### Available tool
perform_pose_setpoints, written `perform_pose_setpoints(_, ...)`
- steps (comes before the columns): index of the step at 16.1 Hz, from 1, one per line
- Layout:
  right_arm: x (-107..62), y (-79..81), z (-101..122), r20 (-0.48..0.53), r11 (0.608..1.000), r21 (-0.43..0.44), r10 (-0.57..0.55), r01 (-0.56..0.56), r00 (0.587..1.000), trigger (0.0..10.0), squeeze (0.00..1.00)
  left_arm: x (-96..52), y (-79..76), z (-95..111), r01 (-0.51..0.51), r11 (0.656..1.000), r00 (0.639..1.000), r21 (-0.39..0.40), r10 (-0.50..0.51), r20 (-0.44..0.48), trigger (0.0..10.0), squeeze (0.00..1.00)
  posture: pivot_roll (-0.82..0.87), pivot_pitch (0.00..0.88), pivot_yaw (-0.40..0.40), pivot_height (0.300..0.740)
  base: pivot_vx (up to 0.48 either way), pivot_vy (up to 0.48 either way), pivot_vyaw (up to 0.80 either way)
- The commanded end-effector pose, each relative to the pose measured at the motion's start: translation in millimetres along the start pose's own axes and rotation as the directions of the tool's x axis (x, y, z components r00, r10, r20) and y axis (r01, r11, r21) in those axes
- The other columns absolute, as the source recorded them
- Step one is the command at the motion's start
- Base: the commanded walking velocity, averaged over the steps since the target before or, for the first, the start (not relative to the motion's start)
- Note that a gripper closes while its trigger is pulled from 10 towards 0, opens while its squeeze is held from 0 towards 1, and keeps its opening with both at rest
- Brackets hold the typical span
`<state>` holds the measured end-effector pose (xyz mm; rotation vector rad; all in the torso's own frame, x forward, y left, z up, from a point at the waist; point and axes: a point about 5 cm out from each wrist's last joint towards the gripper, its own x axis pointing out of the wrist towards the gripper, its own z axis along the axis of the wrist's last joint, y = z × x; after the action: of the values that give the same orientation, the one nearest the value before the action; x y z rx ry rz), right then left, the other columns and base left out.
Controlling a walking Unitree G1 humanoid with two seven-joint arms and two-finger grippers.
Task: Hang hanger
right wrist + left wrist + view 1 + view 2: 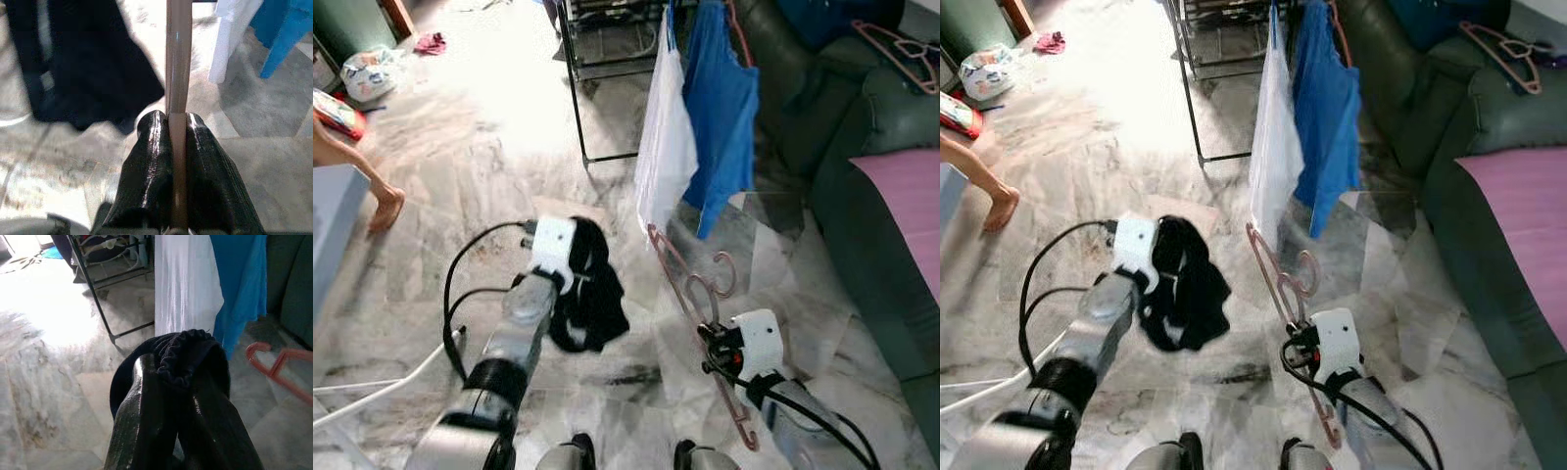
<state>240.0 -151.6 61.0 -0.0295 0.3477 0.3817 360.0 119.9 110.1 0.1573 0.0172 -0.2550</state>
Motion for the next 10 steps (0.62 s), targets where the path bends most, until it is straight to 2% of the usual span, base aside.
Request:
perform_pose_setpoints(1, -5.0, 5.2, 0, -0.011, 0.998, -0.004, 0.066, -0.066, 0.998, 10.0, 0.00, 4.6, 3.6, 6, -0.019, 0.999, 1.000, 0.051, 0.018, 0.020, 10.0, 0.00, -0.06, 0.248, 0.085, 0.740, 0.000, 0.000, 0.00)
perform_pose_setpoints(3, -10.4, 3.9, 3, -0.012, 0.993, -0.006, 0.115, -0.115, 0.993, 10.0, 0.00, 10.6, 4.3, 13, -0.023, 0.997, 1.000, 0.069, 0.022, 0.018, 10.0, 0.00, -0.06, 0.252, 0.096, 0.740, 0.000, 0.000, 0.00)
perform_pose_setpoints(7, -19.1, 11.1, 4, -0.025, 0.973, -0.001, 0.231, -0.231, 0.973, 10.0, 0.00, 16.2, 5.3, 20, -0.008, 0.995, 1.000, 0.104, 0.005, 0.030, 10.0, 0.00, -0.07, 0.247, 0.116, 0.740, 0.000, 0.000, 0.00)
perform_pose_setpoints(10, -17.8, 19.1, 4, -0.032, 0.958, 0.013, 0.288, -0.288, 0.957, 10.0, 0.00, 16.9, 5.7, 24, 0.007, 0.988, 0.999, 0.153, -0.014, 0.043, 10.0, 0.00, -0.05, 0.242, 0.119, 0.740, 0.000, 0.000, 0.00)
